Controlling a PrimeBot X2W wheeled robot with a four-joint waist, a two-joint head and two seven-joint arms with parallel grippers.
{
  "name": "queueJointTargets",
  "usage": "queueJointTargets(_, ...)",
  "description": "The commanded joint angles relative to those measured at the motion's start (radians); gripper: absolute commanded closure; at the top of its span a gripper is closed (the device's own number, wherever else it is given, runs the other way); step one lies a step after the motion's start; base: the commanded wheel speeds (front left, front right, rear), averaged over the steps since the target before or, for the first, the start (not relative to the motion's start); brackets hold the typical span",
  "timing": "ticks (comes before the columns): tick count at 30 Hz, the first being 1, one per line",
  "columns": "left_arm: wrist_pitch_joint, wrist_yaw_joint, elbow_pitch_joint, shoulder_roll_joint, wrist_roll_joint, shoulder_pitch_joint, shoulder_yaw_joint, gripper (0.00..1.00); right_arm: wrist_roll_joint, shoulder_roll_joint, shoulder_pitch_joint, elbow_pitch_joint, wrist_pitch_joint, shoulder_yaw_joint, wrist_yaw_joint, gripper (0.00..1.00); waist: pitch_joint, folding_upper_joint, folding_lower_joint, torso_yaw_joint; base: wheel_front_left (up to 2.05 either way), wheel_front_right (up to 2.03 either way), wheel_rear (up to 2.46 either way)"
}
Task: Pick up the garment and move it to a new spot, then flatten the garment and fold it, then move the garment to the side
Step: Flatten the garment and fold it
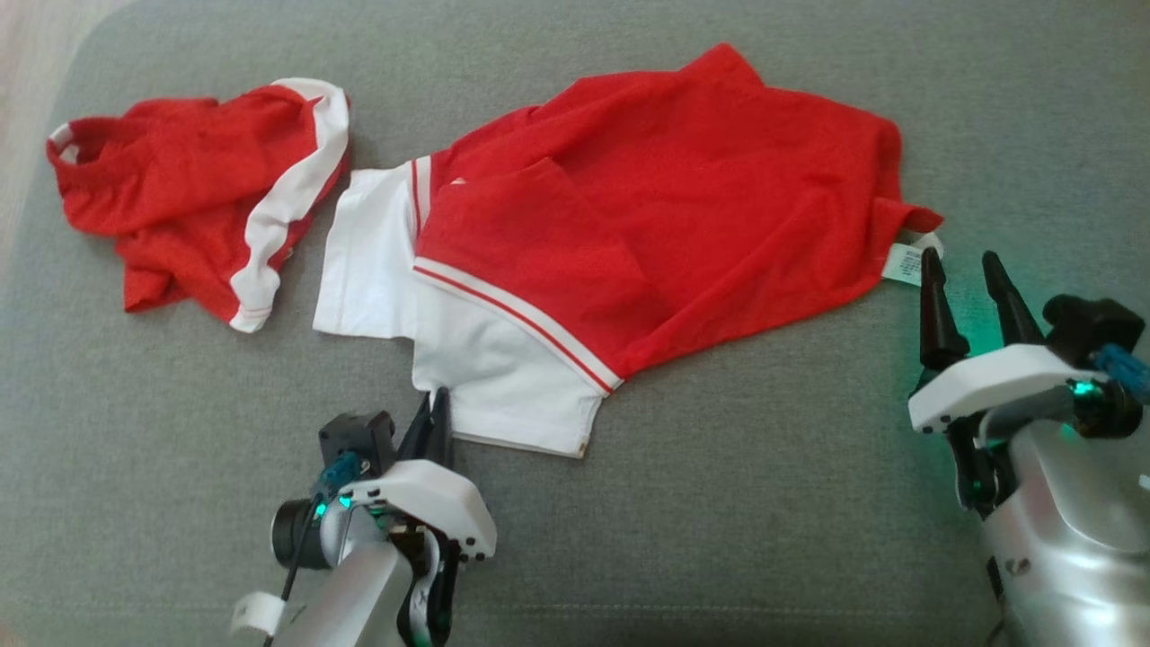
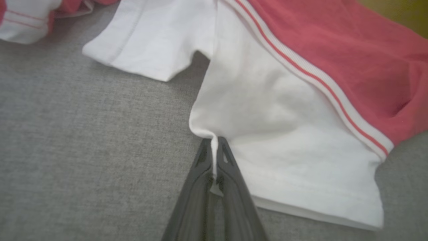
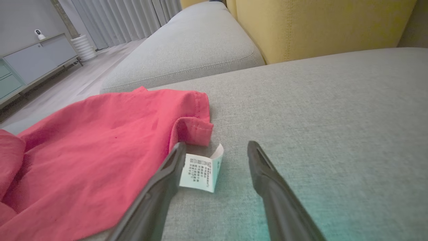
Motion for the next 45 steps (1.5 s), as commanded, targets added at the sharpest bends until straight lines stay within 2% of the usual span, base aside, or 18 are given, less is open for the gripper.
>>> queueJointTargets(1,-0.003,-0.003,-0.017,0.007,-0.006,-0.024,0.013,1.0,-0.003,0.005,-0.029,-0.019,-0.011,0.019,0.008,0.09,0.01,0.0,0.0,0.009,0.0,0.0,0.0)
queueJointTargets(10,-0.003,0.004,-0.045,0.007,0.002,-0.035,-0.004,1.0,0.0,-0.015,-0.091,0.018,-0.011,0.006,0.008,0.13,0.036,0.0,0.0,0.029,0.0,0.0,0.0)
queueJointTargets(16,-0.003,0.004,-0.057,0.007,0.003,-0.039,-0.012,1.0,-0.024,-0.029,-0.122,0.059,-0.011,-0.014,0.008,0.09,0.045,0.0,0.0,0.036,0.0,0.0,0.0)
queueJointTargets(24,-0.003,-0.004,-0.08,0.007,0.019,-0.036,-0.016,1.0,0.115,0.024,-0.105,-0.048,-0.011,-0.004,0.008,0.07,0.041,0.0,0.0,0.033,0.0,0.0,0.0)
queueJointTargets(35,-0.003,-0.01,-0.077,0.007,0.024,-0.028,-0.015,1.0,0.287,0.066,-0.096,0.023,-0.011,0.081,0.008,0.12,0.048,0.0,0.0,0.038,0.0,0.0,0.0)
queueJointTargets(45,-0.003,-0.007,-0.081,0.007,0.021,-0.029,-0.023,1.0,0.349,0.046,-0.149,0.078,-0.011,0.025,0.008,0.19,0.051,0.0,0.0,0.059,0.0,0.0,0.0)
